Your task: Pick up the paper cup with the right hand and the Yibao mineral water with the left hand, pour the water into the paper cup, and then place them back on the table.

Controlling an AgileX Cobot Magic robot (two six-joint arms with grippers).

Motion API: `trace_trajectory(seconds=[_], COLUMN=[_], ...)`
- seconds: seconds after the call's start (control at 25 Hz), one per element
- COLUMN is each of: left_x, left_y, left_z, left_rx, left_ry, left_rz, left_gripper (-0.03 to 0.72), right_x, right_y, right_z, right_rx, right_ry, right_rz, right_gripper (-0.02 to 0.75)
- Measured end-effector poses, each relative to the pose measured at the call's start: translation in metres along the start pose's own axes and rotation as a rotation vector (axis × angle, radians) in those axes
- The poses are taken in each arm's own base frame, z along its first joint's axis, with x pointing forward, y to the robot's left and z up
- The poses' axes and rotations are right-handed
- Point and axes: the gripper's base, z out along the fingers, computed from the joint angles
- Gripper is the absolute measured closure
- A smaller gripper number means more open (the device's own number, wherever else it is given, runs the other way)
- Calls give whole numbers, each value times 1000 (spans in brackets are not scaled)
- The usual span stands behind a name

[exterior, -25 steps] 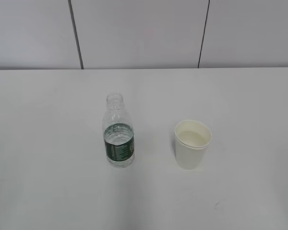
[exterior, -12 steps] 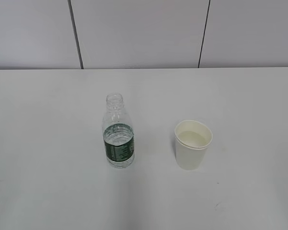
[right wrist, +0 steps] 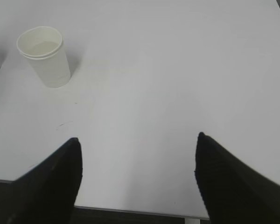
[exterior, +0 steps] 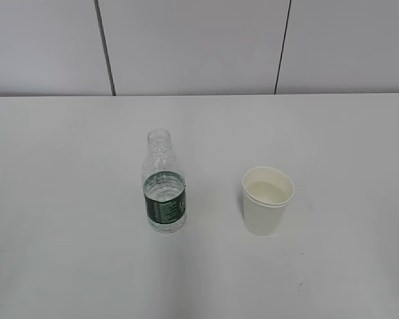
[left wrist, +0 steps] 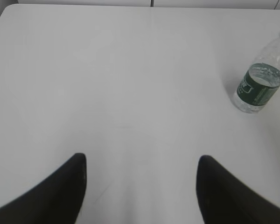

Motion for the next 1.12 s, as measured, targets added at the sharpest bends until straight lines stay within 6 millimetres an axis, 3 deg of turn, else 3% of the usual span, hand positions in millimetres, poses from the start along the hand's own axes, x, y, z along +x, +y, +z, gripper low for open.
trace_trajectory(seconds=[1.12], left_x=[0], left_y=[0], left_z=[0], left_rx=[3], left_ry=[0], left_rz=[-1], left_gripper=[313], right_x=[0], right_y=[0], right_z=[0], right_rx=[5], right_ry=[0], right_rz=[-2], right_gripper=[153])
